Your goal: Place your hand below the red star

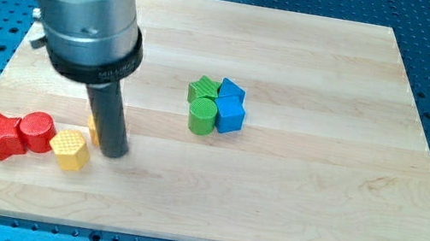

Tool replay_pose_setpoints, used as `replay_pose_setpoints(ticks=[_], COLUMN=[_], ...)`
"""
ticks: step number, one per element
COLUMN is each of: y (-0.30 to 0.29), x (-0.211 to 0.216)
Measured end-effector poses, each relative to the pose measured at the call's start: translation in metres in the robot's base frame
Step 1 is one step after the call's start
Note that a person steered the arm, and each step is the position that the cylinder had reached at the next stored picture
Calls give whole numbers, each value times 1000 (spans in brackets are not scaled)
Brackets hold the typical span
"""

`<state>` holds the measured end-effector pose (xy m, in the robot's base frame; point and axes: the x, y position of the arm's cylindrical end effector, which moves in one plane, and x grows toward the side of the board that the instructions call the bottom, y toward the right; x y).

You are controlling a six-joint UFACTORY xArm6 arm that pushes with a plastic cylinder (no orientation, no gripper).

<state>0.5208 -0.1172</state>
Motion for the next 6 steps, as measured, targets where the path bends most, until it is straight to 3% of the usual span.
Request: replay_pose_setpoints(ticks=[3,5,6], y=[0,1,-4], x=[10,97,98])
